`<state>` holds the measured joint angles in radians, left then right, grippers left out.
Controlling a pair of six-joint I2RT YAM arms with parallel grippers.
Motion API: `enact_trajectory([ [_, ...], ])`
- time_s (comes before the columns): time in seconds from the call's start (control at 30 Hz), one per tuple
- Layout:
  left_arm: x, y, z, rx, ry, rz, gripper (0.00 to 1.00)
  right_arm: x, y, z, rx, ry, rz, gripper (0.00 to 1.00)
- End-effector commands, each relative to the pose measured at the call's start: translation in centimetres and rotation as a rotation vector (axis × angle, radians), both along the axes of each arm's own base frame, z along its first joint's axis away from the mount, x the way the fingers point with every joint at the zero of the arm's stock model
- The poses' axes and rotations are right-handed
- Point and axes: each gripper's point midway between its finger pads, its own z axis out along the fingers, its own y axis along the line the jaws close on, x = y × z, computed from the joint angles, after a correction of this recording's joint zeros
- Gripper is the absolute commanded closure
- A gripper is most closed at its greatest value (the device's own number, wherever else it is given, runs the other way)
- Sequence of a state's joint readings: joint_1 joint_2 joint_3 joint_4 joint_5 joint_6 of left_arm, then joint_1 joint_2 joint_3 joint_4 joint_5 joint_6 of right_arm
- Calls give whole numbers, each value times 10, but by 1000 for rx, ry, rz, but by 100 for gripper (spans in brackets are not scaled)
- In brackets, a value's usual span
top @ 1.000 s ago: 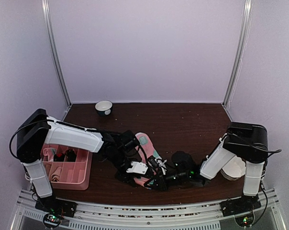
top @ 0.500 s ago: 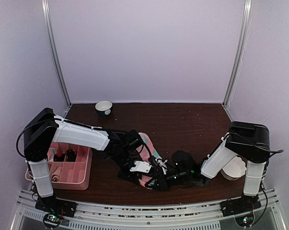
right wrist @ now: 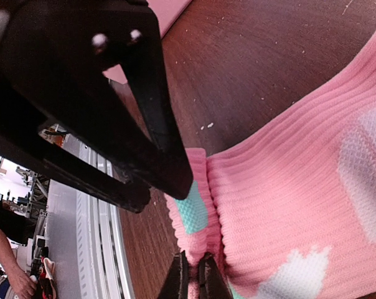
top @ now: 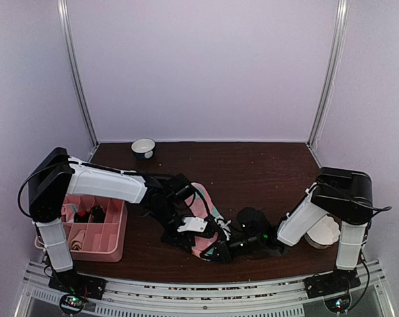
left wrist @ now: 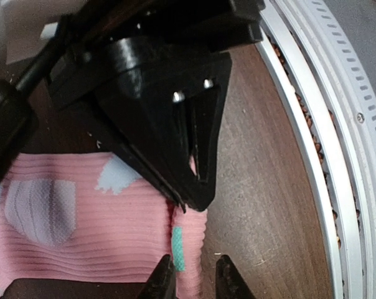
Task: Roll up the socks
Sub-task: Roll the sock.
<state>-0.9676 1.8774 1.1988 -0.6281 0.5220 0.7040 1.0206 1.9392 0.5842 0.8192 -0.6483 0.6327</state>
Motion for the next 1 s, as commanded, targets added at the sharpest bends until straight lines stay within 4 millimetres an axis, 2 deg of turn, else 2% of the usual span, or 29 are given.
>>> enact_trajectory([
  [0.0, -2, -2, 12, -49, 4, -2, 78, -28, -60, -83, -331, 188, -38, 100],
  [0.17, -6, 3, 8, -57, -27, -18, 72, -29, -59, -85, -322, 204, -40, 100],
  [0.37, -4, 0, -3, -28, -63, -27, 77, -29, -58, -84, -306, 214, -44, 100],
  [0.63, 6, -4, -13, -7, -108, -17, 76, -30, -58, -81, -297, 217, -39, 100],
  [0.73, 3, -4, -17, 0, -89, -24, 83, -30, -57, -80, -292, 218, -36, 100],
  [0.83, 1, -7, -18, 16, -48, -17, 99, -29, -56, -76, -280, 206, -34, 99],
  [0.97, -2, -6, -21, 45, 67, 17, 100, -23, -57, -63, -253, 130, -47, 85],
])
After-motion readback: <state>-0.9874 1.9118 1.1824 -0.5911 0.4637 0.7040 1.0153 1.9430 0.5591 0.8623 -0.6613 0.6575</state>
